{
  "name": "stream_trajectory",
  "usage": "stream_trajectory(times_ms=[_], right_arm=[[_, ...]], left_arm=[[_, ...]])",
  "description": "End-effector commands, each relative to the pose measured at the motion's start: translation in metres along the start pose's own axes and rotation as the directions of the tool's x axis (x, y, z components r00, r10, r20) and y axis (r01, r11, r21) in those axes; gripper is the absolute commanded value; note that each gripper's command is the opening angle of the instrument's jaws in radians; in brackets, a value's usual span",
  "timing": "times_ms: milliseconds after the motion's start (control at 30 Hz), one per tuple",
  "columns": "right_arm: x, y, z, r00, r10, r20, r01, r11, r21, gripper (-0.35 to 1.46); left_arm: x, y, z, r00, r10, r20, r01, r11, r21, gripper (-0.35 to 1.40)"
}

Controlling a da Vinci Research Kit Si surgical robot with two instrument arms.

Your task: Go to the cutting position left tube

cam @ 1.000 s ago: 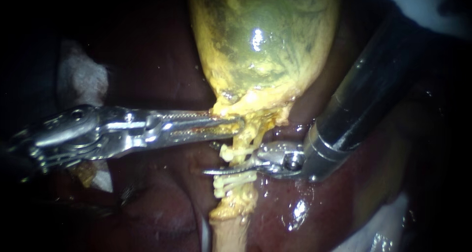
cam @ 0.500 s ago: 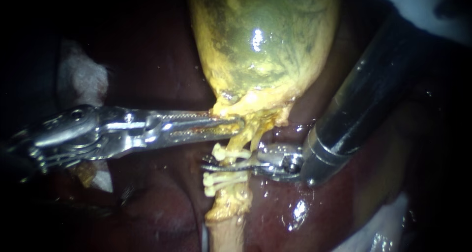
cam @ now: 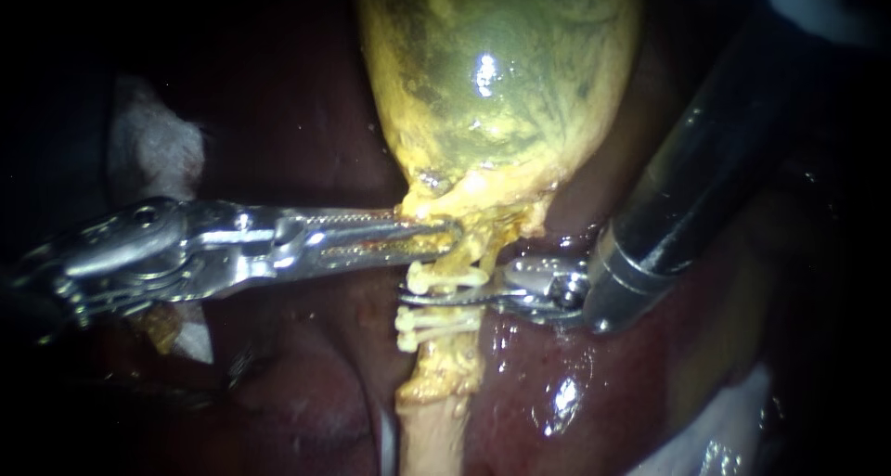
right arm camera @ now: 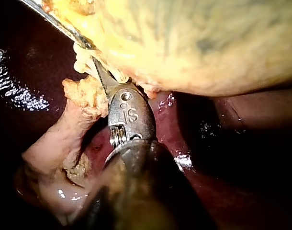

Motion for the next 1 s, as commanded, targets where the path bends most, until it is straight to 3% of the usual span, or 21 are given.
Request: stream_trajectory(times_ms=[33, 333, 433, 600, 633, 667, 800, 867, 1000], right_arm=[[0.0, 0.0, 0.0, 1.0, -0.011, 0.008, 0.011, 1.0, -0.004, -0.35], [-0.0006, -0.0002, -0.0009, 0.998, -0.04, 0.04, 0.041, 0.999, -0.032, -0.35], [-0.0006, -0.0004, -0.0011, 0.999, -0.04, 0.029, 0.042, 0.997, -0.065, -0.35], [-0.001, -0.002, -0.0009, 0.999, -0.042, 0.004, 0.043, 0.995, -0.086, -0.35], [-0.0011, -0.0023, -0.0008, 0.999, -0.041, -0.002, 0.041, 0.995, -0.087, -0.21], [-0.001, -0.0026, -0.0005, 0.999, -0.041, -0.006, 0.04, 0.995, -0.088, 0.24], [-0.0007, -0.0027, 0.0003, 0.999, -0.034, -0.01, 0.033, 0.994, -0.101, 1.09], [-0.0006, -0.0026, 0.0007, 0.999, -0.028, -0.016, 0.026, 0.993, -0.116, 1.21], [-0.0008, -0.0025, 0.001, 0.999, -0.029, -0.018, 0.027, 0.993, -0.118, 1.26]], left_arm=[[0.0, 0.0, 0.0, 1.0, 0.0, 0.0, 0.0, 1.0, 0.0, -0.35], [0.0, 0.0, 0.0, 1.0, 0.0, 0.0, 0.0, 1.0, 0.0, -0.35], [0.0, 0.0, 0.0, 1.0, 0.0, 0.0, 0.0, 1.0, 0.0, -0.35], [0.0, 0.0, 0.0, 1.0, 0.0, 0.0, 0.0, 1.0, 0.0, -0.35], [0.0, 0.0, 0.0, 1.0, 0.0, 0.0, 0.0, 1.0, 0.0, -0.35], [0.0, 0.0, 0.0, 1.0, 0.0, 0.0, 0.0, 1.0, 0.0, -0.35], [0.0, 0.0, 0.0, 1.0, 0.0, 0.0, 0.0, 1.0, 0.0, -0.35], [0.0, 0.0001, 0.0, 1.0, 0.0, 0.0, 0.0, 1.0, 0.0, -0.35], [0.0, 0.0002, 0.0001, 1.0, 0.0, 0.0, 0.0, 1.0, -0.002, -0.35]])
